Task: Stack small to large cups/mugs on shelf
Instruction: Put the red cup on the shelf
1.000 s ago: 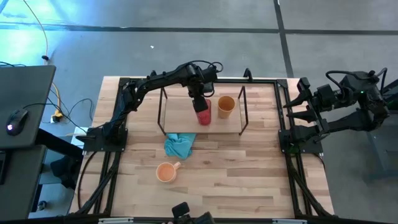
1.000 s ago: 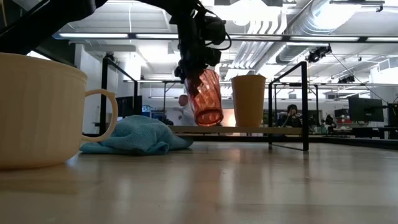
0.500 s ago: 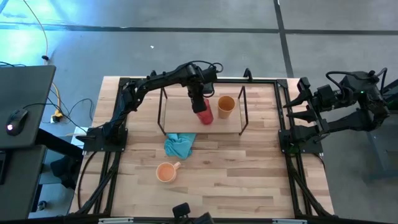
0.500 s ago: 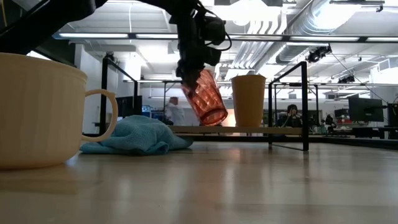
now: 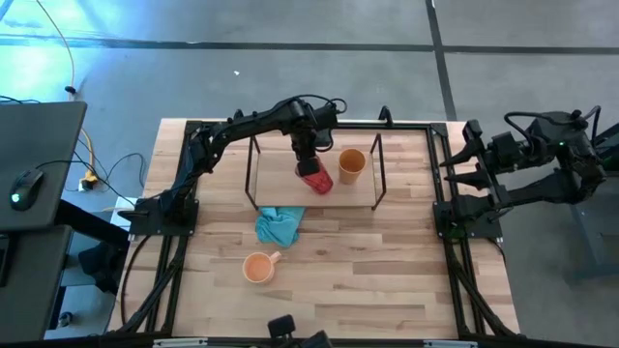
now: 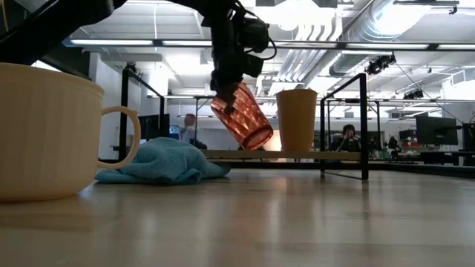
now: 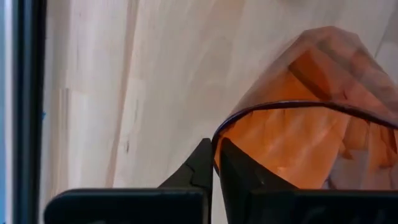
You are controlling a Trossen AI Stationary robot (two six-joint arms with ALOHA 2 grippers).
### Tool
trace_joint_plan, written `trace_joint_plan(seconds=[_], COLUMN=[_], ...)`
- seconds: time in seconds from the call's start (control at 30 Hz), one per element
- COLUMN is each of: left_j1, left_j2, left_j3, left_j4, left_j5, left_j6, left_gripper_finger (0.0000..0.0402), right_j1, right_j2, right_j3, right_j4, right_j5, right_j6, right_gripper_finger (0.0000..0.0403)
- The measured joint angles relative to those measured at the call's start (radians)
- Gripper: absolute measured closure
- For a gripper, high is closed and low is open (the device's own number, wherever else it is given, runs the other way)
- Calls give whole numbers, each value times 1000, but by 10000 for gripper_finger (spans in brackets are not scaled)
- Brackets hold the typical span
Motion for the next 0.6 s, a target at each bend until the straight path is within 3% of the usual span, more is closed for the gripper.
trace_joint_plan(seconds=[0.27, 0.6], left_j1=[0, 0], left_j2=[0, 0], left_j3=[0, 0], left_j4=[-40, -65], left_j5=[-76, -53], left_j6=[7, 10], left_gripper_finger=[401, 401], right_j1=[0, 0], right_j2=[0, 0], right_j3=[0, 0], right_j4=[0, 0], right_j5=[3, 3], right_j6=[0, -9], right_gripper_finger=[273, 273])
